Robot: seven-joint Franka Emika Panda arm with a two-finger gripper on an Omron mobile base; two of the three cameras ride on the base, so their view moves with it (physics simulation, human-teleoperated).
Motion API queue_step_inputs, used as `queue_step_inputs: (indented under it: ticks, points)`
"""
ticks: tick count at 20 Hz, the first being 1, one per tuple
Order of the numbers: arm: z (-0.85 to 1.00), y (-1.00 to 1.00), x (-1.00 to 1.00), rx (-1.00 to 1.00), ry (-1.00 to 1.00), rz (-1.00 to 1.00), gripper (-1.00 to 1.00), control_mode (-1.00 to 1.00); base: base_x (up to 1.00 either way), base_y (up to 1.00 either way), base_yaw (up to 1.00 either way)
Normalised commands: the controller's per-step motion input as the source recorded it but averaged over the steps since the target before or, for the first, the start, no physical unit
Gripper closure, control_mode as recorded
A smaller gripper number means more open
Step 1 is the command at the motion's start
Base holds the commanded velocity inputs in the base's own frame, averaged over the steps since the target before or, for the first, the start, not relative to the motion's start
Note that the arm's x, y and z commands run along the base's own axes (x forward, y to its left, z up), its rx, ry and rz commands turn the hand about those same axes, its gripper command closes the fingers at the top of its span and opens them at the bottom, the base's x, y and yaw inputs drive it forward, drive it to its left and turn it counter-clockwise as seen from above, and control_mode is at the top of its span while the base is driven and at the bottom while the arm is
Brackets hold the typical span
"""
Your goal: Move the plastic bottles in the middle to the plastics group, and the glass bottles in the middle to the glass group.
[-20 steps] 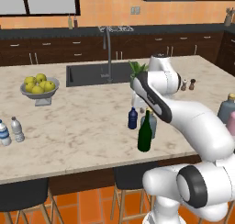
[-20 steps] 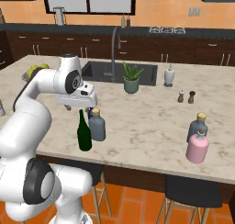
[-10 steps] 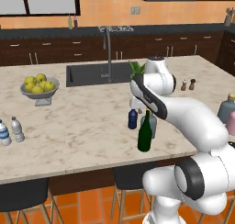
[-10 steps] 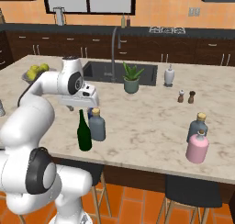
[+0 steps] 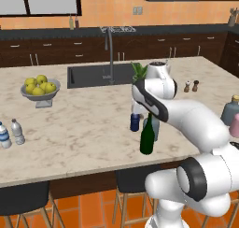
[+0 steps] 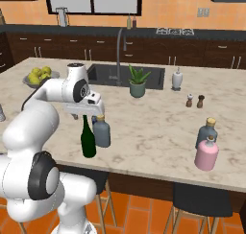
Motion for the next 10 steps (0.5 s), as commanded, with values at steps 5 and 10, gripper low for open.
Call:
queue_step_inputs:
  ticks: [5,10]
  points:
    - [-0.21,0.0,0.02,0.0,0.0,0.0,-1.0,-1.0,0.0,0.0,0.0]
    - [-0.17,0.0,0.0,0.0,0.0,0.0,-1.0,-1.0,0.0,0.0,0.0]
